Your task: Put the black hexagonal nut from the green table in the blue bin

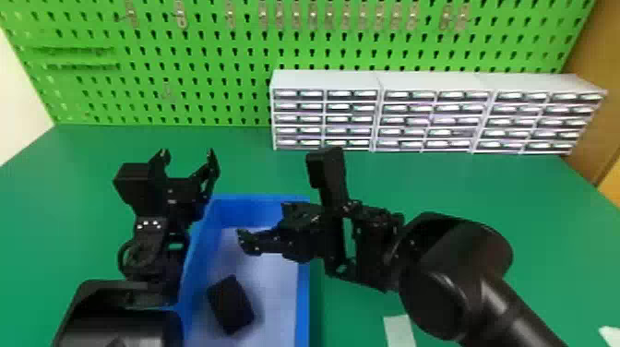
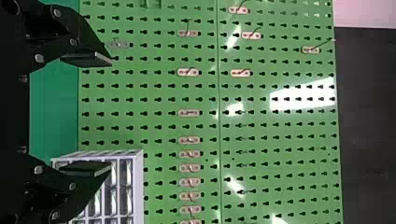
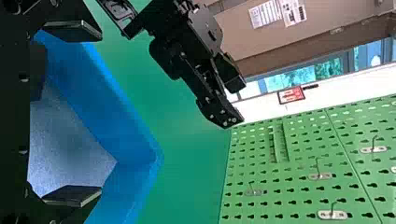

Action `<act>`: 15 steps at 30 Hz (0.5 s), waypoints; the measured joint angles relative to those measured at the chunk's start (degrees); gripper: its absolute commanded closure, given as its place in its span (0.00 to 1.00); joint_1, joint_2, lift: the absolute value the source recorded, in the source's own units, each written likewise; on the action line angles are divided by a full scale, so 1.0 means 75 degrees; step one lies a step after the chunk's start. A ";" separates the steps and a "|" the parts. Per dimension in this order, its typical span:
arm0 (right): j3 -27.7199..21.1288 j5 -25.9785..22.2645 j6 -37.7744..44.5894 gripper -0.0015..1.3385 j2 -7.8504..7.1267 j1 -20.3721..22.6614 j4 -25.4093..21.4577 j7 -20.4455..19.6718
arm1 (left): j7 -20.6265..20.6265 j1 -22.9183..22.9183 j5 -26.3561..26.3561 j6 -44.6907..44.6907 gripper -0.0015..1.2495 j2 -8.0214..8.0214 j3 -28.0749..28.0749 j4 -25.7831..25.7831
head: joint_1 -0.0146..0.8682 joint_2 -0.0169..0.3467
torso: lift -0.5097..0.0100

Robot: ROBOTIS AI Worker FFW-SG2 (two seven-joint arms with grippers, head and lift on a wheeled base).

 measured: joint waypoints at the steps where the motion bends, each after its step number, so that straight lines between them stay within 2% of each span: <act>1: -0.0032 0.0039 -0.0007 0.11 0.0010 0.0004 0.0000 0.0001 | 0.0000 0.0000 0.0000 0.0000 0.37 0.0000 0.0000 0.0000 | 0.76 0.20 | 0.80; 15: -0.1556 0.1097 0.0072 0.11 0.0440 0.0275 -0.0125 0.0003 | 0.0001 0.0035 0.0000 0.0000 0.37 0.0000 -0.0043 0.0000 | 0.76 0.20 | 0.80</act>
